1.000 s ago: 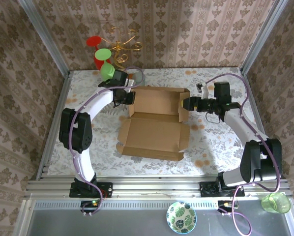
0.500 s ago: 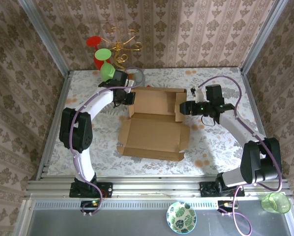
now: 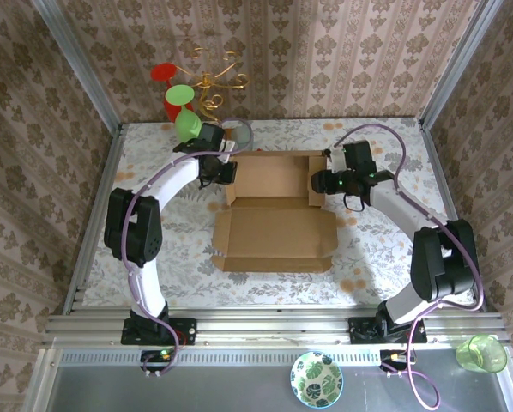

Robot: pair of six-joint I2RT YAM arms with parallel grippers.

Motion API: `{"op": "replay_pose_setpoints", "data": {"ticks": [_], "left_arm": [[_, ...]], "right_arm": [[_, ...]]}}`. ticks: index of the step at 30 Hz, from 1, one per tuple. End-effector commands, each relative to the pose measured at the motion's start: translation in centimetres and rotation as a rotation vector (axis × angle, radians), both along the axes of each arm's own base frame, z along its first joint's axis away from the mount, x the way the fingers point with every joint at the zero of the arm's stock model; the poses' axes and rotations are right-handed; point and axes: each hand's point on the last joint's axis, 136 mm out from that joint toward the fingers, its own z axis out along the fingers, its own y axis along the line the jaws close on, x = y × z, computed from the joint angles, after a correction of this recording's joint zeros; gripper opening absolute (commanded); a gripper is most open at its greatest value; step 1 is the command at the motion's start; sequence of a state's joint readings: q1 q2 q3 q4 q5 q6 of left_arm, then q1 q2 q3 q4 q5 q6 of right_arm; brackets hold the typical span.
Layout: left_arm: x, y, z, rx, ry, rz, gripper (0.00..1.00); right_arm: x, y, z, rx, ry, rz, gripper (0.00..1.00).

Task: Fold the paper box

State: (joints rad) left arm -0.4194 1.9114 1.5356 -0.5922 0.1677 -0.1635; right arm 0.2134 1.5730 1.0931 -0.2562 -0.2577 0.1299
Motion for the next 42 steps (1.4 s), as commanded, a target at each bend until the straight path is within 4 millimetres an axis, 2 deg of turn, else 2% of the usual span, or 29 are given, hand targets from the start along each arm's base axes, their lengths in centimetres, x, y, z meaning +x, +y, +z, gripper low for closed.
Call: {"op": "replay_pose_setpoints", "data": {"ticks": [1, 5, 8, 14, 20, 25, 31, 35, 38, 42], "left_arm": [[0.1, -1.1, 1.4, -0.024, -0.017, -0.026, 0.00], [-0.1, -1.2, 1.3, -0.021, -0.015, -0.033, 0.00], [-0.2, -1.1, 1.2, -0.017, -0.012, -0.032, 0.00], [-0.1, -0.9, 1.1, -0.005, -0.007, -0.022, 0.00], [0.2, -0.2, 0.9, 0.032, 0.007, 0.041, 0.00], [0.1, 0.4, 0.1, 0.066, 0.021, 0.102, 0.00], [0.2, 1.3, -0.7, 0.096, 0.035, 0.171, 0.00], [0.2, 1.3, -1.2, 0.091, 0.038, 0.185, 0.00], [0.1, 1.0, -2.0, 0.067, 0.048, 0.181, 0.14], [0.2, 0.7, -2.7, 0.037, 0.056, 0.166, 0.21]], "right_arm": [[0.9, -0.4, -0.3, -0.086, -0.007, -0.041, 0.41], [1.5, -0.7, -1.1, -0.190, -0.004, -0.088, 0.42], [2.0, -0.9, -1.6, -0.238, -0.007, -0.124, 0.40], [2.8, -1.3, -1.8, -0.305, -0.013, -0.190, 0.24], [2.7, -1.4, -2.2, -0.431, -0.001, -0.242, 0.11], [2.3, -2.4, -2.4, -0.555, 0.017, -0.332, 0.00], [1.7, -3.0, -2.8, -0.620, 0.048, -0.396, 0.00], [1.5, -2.2, -2.9, -0.582, 0.054, -0.380, 0.00], [1.5, -1.6, -2.7, -0.569, 0.051, -0.360, 0.00], [1.6, -1.2, -2.9, -0.572, 0.053, -0.332, 0.00]]}}
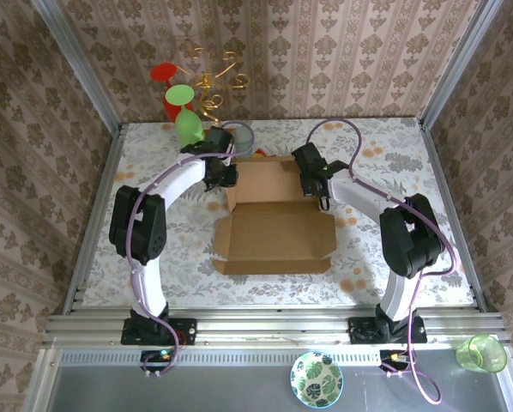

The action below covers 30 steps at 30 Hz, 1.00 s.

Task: Fold the paper box

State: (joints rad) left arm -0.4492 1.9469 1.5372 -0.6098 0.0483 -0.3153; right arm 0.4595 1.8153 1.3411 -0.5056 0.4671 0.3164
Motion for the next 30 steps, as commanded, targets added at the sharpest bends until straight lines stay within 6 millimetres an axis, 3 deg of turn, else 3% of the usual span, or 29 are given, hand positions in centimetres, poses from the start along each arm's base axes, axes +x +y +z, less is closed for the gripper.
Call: {"op": "replay_pose_setpoints", "data": {"ticks": [1, 7, 18, 22, 24, 26, 30], "left_arm": [[0.3, 0.0, -0.9, -0.021, 0.012, 0.006, 0.23], [0.2, 0.3, -1.6, -0.021, 0.026, -0.005, 0.23], [-1.9, 0.4, -3.3, 0.015, 0.052, -0.029, 0.28], [-1.8, 1.2, -3.8, 0.059, 0.046, -0.021, 0.10], [-1.7, 1.6, -4.1, 0.088, 0.048, -0.021, 0.07], [-2.2, 0.7, -4.4, 0.123, 0.047, -0.056, 0.04], [-2.4, 1.5, -4.7, 0.253, 0.034, -0.046, 0.00]], "right_arm": [[-0.2, -0.4, 0.0, -0.058, 0.024, 0.004, 0.00], [0.0, -0.1, -0.2, -0.054, 0.042, 0.013, 0.00], [0.4, 0.5, -0.9, -0.045, 0.082, 0.010, 0.00], [0.4, 0.5, -0.9, -0.042, 0.084, 0.009, 0.00], [0.3, 0.5, -1.0, -0.042, 0.088, 0.006, 0.00], [0.3, 0.5, -0.9, -0.039, 0.088, 0.004, 0.00], [0.3, 0.4, -0.9, -0.042, 0.094, -0.006, 0.00]]}}
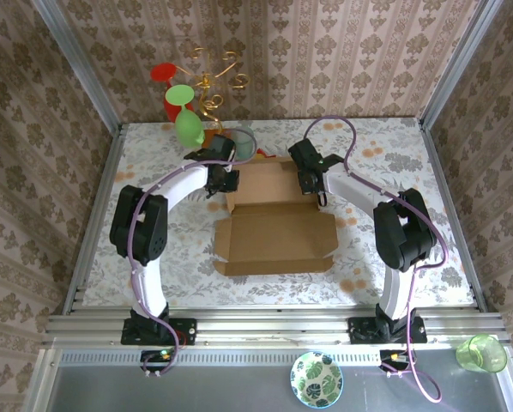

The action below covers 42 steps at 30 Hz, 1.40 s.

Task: Fold the paper box

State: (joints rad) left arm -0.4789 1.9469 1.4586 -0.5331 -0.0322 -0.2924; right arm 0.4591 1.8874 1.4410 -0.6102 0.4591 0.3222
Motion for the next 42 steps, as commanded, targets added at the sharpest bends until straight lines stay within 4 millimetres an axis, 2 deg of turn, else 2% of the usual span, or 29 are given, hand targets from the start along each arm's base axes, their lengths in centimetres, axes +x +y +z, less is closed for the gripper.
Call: {"op": "replay_pose_setpoints", "data": {"ticks": [1, 7, 8, 9, 10, 12, 17, 20, 23, 30, 31, 34, 38, 42], "left_arm": [[-2.0, 1.5, -2.7, 0.201, 0.066, -0.024, 0.00], [-2.3, 1.5, -3.0, 0.242, 0.054, -0.009, 0.00], [-2.4, 1.1, -2.9, 0.232, 0.049, -0.015, 0.07], [-2.4, 0.7, -2.5, 0.215, 0.044, -0.021, 0.20], [-2.5, 0.2, -2.1, 0.193, 0.039, -0.025, 0.28], [-2.5, -0.9, -0.7, 0.133, 0.025, -0.024, 0.41], [-3.0, -1.7, 1.3, 0.015, 0.039, 0.023, 0.51], [-3.3, -1.3, 1.6, -0.016, 0.050, 0.028, 0.55], [-3.7, -1.1, 1.0, -0.033, 0.080, 0.010, 0.56], [-5.0, -0.2, -1.4, 0.026, 0.126, 0.017, 0.52], [-5.0, 0.0, -1.5, 0.036, 0.120, 0.020, 0.49], [-4.7, 0.6, -1.9, 0.066, 0.095, 0.025, 0.30], [-4.3, 1.6, -2.8, 0.143, 0.083, 0.037, 0.01], [-4.1, 2.3, -2.8, 0.224, 0.069, 0.051, 0.00]], "right_arm": [[0.0, 0.1, -0.1, -0.014, 0.022, -0.005, 0.00], [-0.1, 0.3, -0.2, -0.002, 0.028, -0.003, 0.00], [-0.2, 0.4, -0.3, 0.001, 0.032, -0.001, 0.00], [-0.1, 0.4, -0.4, 0.004, 0.034, -0.001, 0.00], [-0.2, 0.4, -0.4, 0.002, 0.037, -0.001, 0.00], [-0.2, 0.3, -0.5, 0.005, 0.041, -0.001, 0.00], [-0.2, 0.1, -0.8, 0.027, 0.056, -0.005, 0.00], [-0.2, 0.0, -0.9, 0.034, 0.063, -0.004, 0.00], [-0.1, -0.1, -1.0, 0.043, 0.067, -0.007, 0.00], [-0.1, 0.0, -1.3, 0.053, 0.084, -0.009, 0.00], [0.0, -0.1, -1.3, 0.052, 0.085, -0.010, 0.00], [-0.2, -0.1, -1.4, 0.052, 0.090, -0.015, 0.00], [-0.4, -0.5, -1.6, 0.043, 0.097, -0.035, 0.00], [-0.6, -0.8, -1.5, 0.043, 0.098, -0.074, 0.00]]}}
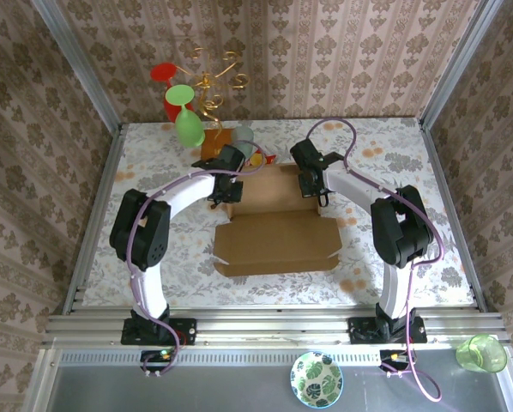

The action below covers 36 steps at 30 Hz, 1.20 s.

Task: Fold the paper box

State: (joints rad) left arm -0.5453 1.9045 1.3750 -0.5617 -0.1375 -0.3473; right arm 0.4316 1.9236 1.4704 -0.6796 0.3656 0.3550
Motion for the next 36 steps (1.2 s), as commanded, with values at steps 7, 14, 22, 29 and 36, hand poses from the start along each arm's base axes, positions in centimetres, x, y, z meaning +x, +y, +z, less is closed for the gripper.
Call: {"op": "replay_pose_setpoints", "data": {"ticks": [7, 14, 22, 29, 36], "left_arm": [[-1.0, 2.7, -1.5, 0.257, 0.022, 0.017, 0.00], [-0.9, 1.6, -0.6, 0.224, 0.001, 0.005, 0.22], [0.1, -2.8, 12.2, -0.081, -0.086, 0.043, 0.58], [-2.3, -2.1, 19.9, -0.357, -0.109, 0.250, 0.51], [-10.6, -0.4, 18.2, -0.275, 0.104, 0.473, 0.48]], "right_arm": [[-0.1, -1.1, 0.7, -0.014, 0.003, -0.119, 0.00], [-0.4, -0.9, 0.7, 0.014, 0.012, -0.148, 0.00], [-1.2, -1.4, 0.3, 0.055, 0.048, -0.186, 0.00], [-3.0, -4.5, -0.3, 0.184, 0.100, -0.385, 0.00], [-6.1, -7.7, -0.8, 0.276, 0.158, -0.651, 0.00]]}}
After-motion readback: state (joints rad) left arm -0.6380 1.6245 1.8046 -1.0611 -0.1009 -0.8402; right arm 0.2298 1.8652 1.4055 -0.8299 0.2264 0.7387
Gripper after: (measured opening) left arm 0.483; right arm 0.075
